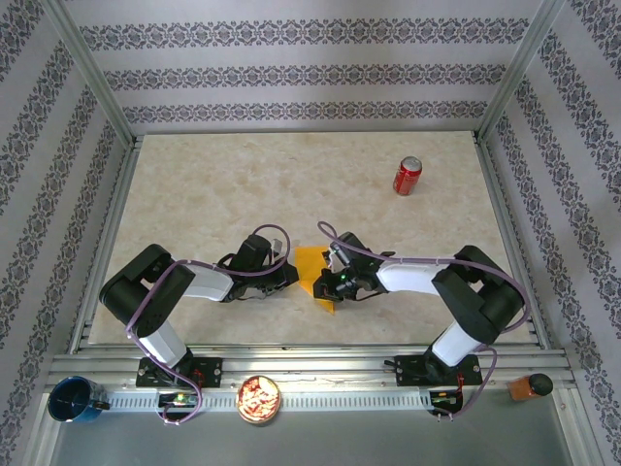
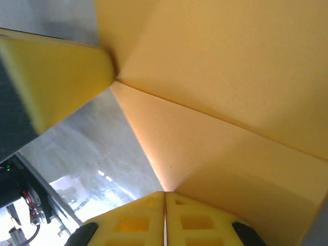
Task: Fold a paper plane with a square sheet of paper (pick it up from the middle)
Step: Third fold the triangle at the center of the table.
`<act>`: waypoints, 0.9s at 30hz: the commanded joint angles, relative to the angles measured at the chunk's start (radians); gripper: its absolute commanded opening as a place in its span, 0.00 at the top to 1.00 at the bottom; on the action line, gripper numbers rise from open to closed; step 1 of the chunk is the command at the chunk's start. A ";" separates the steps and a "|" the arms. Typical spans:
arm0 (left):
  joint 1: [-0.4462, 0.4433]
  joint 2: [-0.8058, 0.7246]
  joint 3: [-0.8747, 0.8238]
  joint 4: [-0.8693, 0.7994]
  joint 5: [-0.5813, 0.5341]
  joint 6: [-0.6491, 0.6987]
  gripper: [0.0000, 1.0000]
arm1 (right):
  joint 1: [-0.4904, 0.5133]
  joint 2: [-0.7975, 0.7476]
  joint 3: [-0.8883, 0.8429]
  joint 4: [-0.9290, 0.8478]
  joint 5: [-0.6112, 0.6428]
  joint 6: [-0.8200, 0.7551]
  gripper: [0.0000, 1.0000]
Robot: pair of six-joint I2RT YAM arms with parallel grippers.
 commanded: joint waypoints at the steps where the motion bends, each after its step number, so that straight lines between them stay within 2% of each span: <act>1: -0.005 0.007 -0.013 -0.136 -0.030 0.012 0.99 | 0.011 -0.014 0.051 -0.010 -0.012 -0.016 0.89; 6: -0.005 0.014 -0.005 -0.138 -0.029 0.013 1.00 | 0.024 0.086 0.119 -0.002 0.021 0.000 0.90; 12: -0.005 0.021 -0.002 -0.140 -0.026 0.010 1.00 | 0.026 0.154 0.093 0.039 0.043 0.026 0.90; 18: -0.005 0.021 0.004 -0.158 -0.030 0.019 1.00 | 0.025 0.123 0.031 0.075 0.032 0.037 0.89; 22: -0.005 0.017 0.004 -0.157 -0.035 0.015 1.00 | 0.019 0.076 0.026 0.120 -0.023 0.046 0.88; 27: -0.005 -0.038 0.016 -0.188 -0.049 0.035 1.00 | 0.007 0.065 0.013 0.141 -0.041 0.053 0.88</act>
